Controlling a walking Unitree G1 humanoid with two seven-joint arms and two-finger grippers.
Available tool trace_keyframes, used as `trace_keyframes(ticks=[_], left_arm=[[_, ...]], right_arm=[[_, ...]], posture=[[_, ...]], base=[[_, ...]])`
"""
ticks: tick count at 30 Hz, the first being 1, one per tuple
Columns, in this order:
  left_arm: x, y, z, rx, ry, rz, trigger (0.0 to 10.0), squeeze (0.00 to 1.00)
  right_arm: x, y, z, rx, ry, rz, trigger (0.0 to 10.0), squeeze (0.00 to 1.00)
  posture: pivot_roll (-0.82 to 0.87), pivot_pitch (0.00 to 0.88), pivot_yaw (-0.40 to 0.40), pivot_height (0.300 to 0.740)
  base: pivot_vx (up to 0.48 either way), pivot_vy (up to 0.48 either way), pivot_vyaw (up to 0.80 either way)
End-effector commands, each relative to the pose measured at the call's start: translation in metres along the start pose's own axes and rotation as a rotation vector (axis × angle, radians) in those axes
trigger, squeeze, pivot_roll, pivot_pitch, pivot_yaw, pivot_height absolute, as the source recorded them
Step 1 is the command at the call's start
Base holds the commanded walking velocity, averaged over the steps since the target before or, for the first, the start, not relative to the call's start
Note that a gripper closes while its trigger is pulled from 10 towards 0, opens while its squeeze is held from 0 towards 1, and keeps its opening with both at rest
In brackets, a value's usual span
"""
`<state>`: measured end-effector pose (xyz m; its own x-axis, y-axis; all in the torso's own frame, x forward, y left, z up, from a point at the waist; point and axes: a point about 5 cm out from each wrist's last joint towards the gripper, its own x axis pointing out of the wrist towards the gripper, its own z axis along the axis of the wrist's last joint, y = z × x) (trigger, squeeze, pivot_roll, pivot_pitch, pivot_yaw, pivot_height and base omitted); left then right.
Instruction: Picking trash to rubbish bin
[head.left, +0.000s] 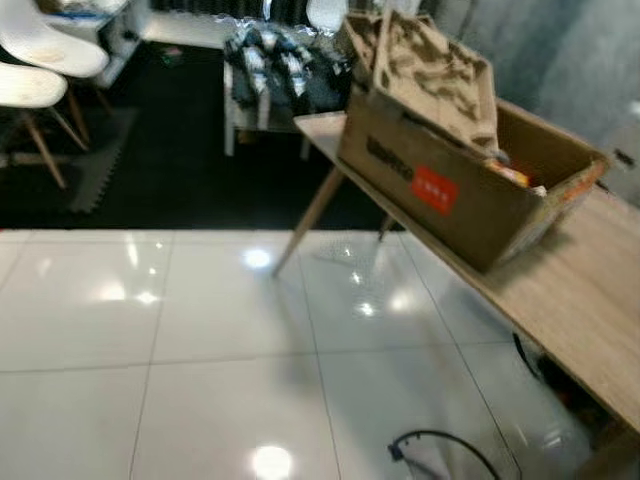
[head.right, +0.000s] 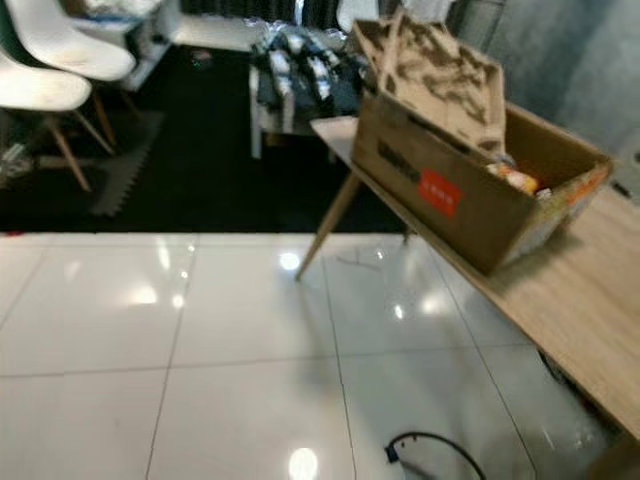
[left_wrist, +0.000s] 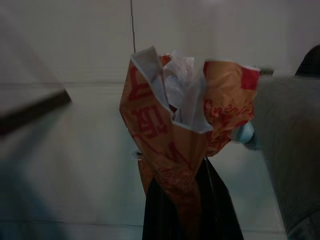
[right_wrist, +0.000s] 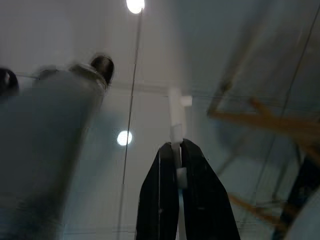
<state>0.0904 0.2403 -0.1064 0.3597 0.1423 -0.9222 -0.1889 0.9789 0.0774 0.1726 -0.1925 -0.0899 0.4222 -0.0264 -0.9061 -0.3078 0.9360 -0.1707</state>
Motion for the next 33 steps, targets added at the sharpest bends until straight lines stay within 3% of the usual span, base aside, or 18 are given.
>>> trace_keyframes(ticks=[1,13,33], left_arm=[[0.0004,-0.0115,-0.0068,0.014,0.022,-0.032,10.0,0.00],[0.0010,-0.0125,-0.0024,0.037,0.011,-0.040,10.0,0.00],[0.0003,-0.0061,-0.0035,0.026,0.018,-0.026,10.0,0.00]], right_arm=[[-0.0006,-0.0036,-0.0062,0.009,0.019,-0.014,10.0,0.00],[-0.0006,-0.0026,-0.0061,0.044,0.004,-0.008,10.0,0.00],[-0.0005,-0.0002,-0.0051,0.049,-0.010,0.011,10.0,0.00]], posture=[[0.16,0.057,-0.079,0.740],[0.15,0.055,-0.074,0.740],[0.16,0.058,-0.071,0.740]], base=[[0.000,0.000,-0.80],[0.066,0.000,-0.07],[0.428,0.000,0.00]])
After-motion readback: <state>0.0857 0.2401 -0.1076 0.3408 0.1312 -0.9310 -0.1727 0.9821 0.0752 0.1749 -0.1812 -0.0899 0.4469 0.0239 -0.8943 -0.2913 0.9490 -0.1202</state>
